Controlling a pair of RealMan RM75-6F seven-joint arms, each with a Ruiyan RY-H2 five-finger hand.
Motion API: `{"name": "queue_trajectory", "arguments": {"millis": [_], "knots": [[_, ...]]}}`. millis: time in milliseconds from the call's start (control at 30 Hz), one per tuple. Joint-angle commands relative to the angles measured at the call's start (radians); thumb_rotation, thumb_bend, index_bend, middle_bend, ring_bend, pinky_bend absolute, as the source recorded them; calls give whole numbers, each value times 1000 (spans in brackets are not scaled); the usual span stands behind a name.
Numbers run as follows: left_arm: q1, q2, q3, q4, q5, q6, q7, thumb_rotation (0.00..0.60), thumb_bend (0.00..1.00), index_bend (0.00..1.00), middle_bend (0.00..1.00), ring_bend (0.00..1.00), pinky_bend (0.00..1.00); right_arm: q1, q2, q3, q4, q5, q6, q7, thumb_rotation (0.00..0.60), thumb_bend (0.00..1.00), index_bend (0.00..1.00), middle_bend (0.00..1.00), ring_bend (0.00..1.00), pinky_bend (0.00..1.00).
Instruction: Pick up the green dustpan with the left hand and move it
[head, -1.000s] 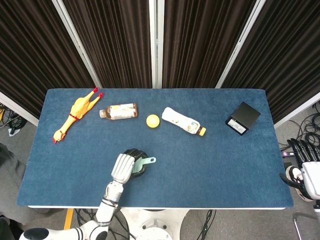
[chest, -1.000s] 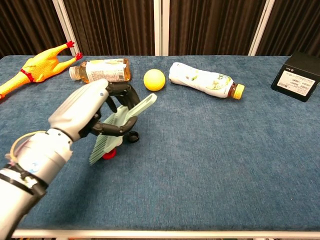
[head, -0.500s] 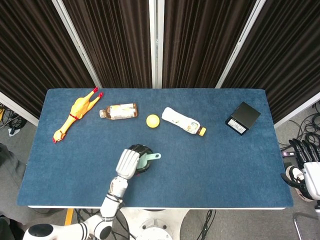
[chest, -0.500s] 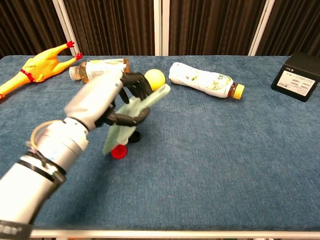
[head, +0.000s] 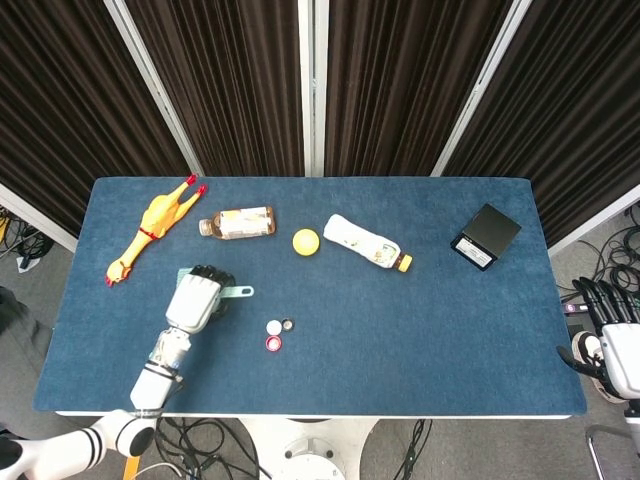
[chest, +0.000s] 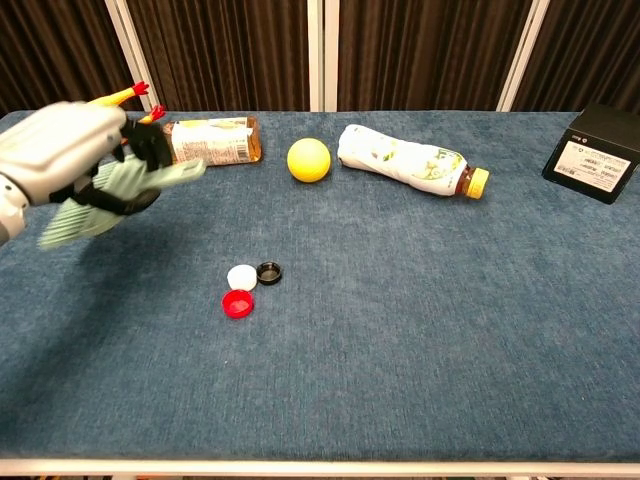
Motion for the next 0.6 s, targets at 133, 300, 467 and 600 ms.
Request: {"name": "queue_trajectory", "arguments": {"millis": [133,300,467,600], "knots": [[-24,30,15,-32,-136,-153,102,600,409,423,450,337,346,-5,1,-3,-4,1,5,-4,600,102,0,73,0,0],[-33,35,3,-58,-187,-178,111,600,185,223,287,235,320,-9,2,-3,-8,6,5,-7,600,101,0,73,0,0],[0,71,-13,-121,-171,-110,1,600,92,178,252,229,305,-5,1,-5,-5,14,-14,0,600,102,0,73,0,0],[68,144,-28,-159,-149,9,-105,600,90,178,252,229,303,2,4,-4,5,22,-33,30,600,102,0,62,0,0]]}}
